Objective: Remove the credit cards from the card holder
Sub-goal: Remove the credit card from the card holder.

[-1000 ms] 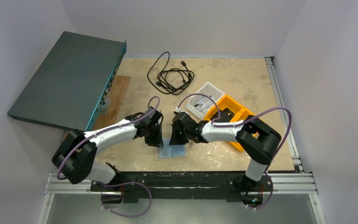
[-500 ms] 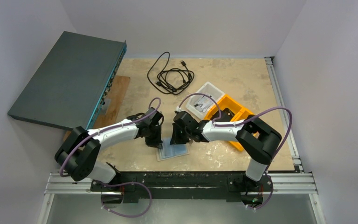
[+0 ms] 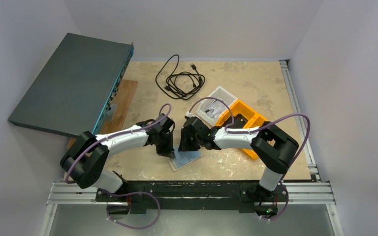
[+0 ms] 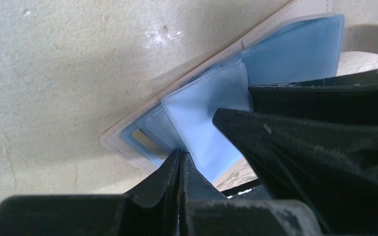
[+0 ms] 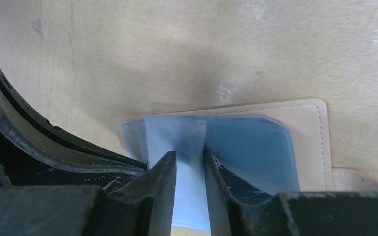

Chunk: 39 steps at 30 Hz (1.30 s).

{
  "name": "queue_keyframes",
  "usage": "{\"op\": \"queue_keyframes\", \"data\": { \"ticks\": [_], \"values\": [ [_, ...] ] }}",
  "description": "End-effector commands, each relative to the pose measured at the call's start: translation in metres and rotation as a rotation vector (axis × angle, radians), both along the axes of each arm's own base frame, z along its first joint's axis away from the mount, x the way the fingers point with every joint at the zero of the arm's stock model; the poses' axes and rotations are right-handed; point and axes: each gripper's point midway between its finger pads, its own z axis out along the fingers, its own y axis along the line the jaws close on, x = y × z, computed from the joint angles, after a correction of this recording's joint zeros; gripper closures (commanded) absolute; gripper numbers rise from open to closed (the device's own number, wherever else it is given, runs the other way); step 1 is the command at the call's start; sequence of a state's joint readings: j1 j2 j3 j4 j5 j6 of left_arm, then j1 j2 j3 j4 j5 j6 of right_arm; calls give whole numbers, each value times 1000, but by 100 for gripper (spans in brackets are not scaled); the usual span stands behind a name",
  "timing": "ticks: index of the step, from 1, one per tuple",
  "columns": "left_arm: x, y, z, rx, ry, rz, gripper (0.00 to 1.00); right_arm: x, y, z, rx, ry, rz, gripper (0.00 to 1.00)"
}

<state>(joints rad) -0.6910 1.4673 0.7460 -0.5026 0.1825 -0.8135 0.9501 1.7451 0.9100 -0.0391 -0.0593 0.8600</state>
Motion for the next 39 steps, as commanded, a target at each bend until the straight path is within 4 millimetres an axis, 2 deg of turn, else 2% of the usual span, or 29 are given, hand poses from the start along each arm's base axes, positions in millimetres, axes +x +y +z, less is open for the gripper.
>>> {"op": "queue_keyframes", "data": {
  "ticks": [1,5,7,12,19,24,35,39],
  "values": [
    [12,-8,-5,3,-33,22,100,-1,-26,1,-117,-46,-2,71],
    [12,-8,-3,-2,-36,25,100,2,-30,24,-112,-105,-10,64],
    [13,-8,-2,-1,-40,25,100,0,-31,31,-114,-126,-5,59],
    [15,-10,1,-5,-46,22,100,-13,-22,38,-119,-180,32,55],
    [16,-6,3,-7,-43,20,100,-28,-2,33,-131,-243,91,55],
    [18,-2,4,-12,-39,19,100,-30,5,24,-192,-285,117,53],
    [18,0,3,-17,-33,14,100,-38,9,-6,-355,-290,155,47],
    [17,1,1,-16,-30,16,100,-42,10,-7,-345,-284,163,44]
  ]
}}
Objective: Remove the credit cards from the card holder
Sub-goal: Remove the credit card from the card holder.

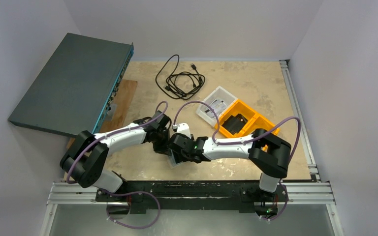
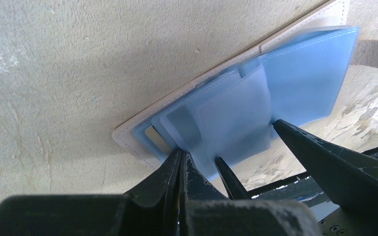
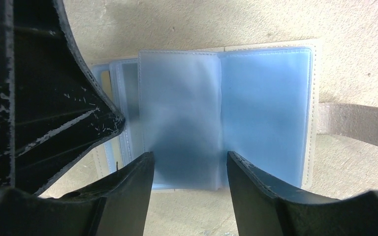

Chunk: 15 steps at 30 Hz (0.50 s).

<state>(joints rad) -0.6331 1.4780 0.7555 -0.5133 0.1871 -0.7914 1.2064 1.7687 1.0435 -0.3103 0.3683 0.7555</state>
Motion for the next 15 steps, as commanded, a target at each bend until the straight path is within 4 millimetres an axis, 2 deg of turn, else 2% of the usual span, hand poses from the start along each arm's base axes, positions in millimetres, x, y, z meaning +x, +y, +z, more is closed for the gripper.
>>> {"op": "queue_keyframes", "data": {
  "ticks": [1,3,5,6,10,15],
  "values": [
    [6,-10,1,-22,-35,-20,100,-13,15,-9,-1,10,67,45],
    [6,-9,2,-24,-35,-21,100,-14,15,-13,-5,21,67,53],
    [7,-8,2,-24,-38,-19,100,-16,13,-16,-14,34,50,71],
    [8,-8,3,-24,-39,-18,100,-16,12,-16,-14,39,44,75],
    [8,-5,3,-15,-43,-22,100,-20,14,-7,24,58,39,83],
    [8,2,4,7,-52,-35,100,-21,21,8,121,101,30,84]
  ]
}}
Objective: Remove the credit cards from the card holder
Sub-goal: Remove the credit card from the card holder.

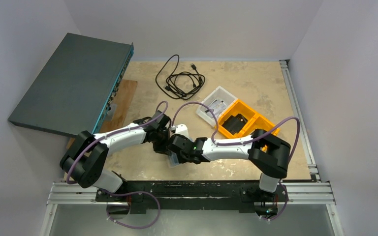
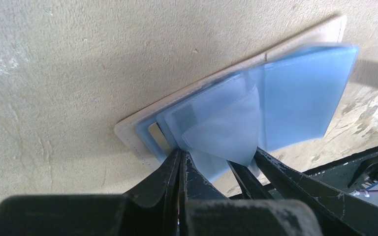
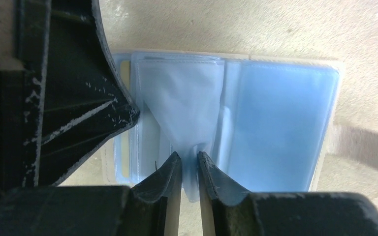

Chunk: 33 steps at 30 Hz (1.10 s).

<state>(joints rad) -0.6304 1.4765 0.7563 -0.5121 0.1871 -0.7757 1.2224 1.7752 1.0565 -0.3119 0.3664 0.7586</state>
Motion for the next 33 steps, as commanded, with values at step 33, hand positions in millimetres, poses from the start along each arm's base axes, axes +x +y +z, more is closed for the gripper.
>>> {"op": "queue_keyframes", "data": {
  "ticks": [33],
  "values": [
    [21,-13,5,-9,-80,-31,93,-6,-17,-29,438,404,-85,97]
  ]
}}
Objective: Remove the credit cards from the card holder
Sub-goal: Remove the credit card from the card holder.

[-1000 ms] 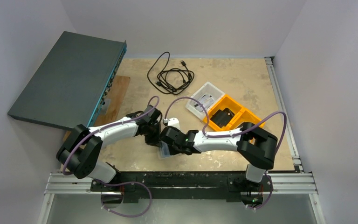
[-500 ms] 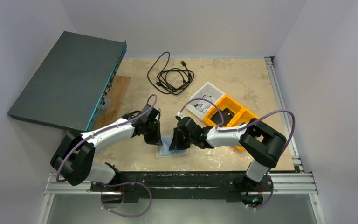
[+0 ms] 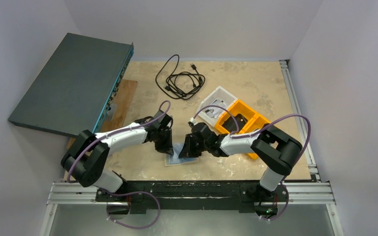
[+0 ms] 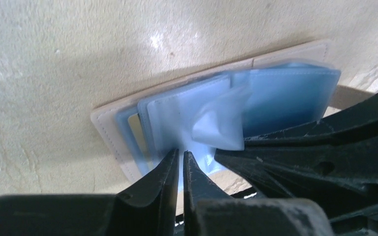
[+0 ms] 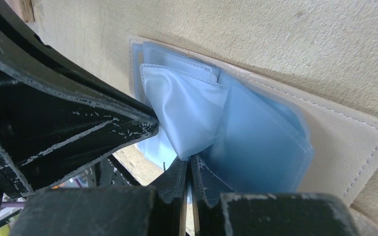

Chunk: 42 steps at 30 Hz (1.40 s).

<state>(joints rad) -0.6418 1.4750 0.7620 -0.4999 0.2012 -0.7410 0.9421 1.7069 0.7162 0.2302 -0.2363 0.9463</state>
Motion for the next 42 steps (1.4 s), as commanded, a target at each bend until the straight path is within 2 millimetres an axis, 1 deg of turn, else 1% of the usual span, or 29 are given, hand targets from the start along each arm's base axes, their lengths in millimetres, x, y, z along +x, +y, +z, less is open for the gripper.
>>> {"op": "queue_keyframes", "data": {
  "ticks": [1,5,8,12,16,19,24,25,31,35,37,42],
  "values": [
    [23,-8,1,14,-61,20,95,-7,-18,-21,-77,10,-9,97],
    [28,-7,-2,35,-65,33,98,-7,-15,-13,-48,-12,5,93],
    [30,-8,-4,37,-67,37,100,-3,-13,-3,-28,-44,9,84],
    [32,-12,1,11,-86,33,100,5,-12,17,-20,-97,-2,67],
    [32,-20,7,-23,-103,15,100,12,-13,35,-22,-141,-15,58],
    [33,-28,14,-57,-119,-1,99,16,-16,45,-37,-164,-33,56],
    [35,-44,30,-123,-151,-31,98,24,-28,53,-78,-200,-84,56],
    [35,-47,33,-135,-154,-39,97,23,-34,51,-101,-195,-95,56],
    [32,-71,48,-210,-152,-72,95,30,-59,60,-167,-231,-187,56],
    [28,-87,45,-244,-114,-93,94,30,-73,64,-193,-246,-233,56],
    [27,-94,40,-247,-94,-98,93,29,-75,65,-193,-246,-240,56],
    [24,-107,20,-243,-26,-103,92,27,-78,62,-202,-234,-246,57]
  ]
}}
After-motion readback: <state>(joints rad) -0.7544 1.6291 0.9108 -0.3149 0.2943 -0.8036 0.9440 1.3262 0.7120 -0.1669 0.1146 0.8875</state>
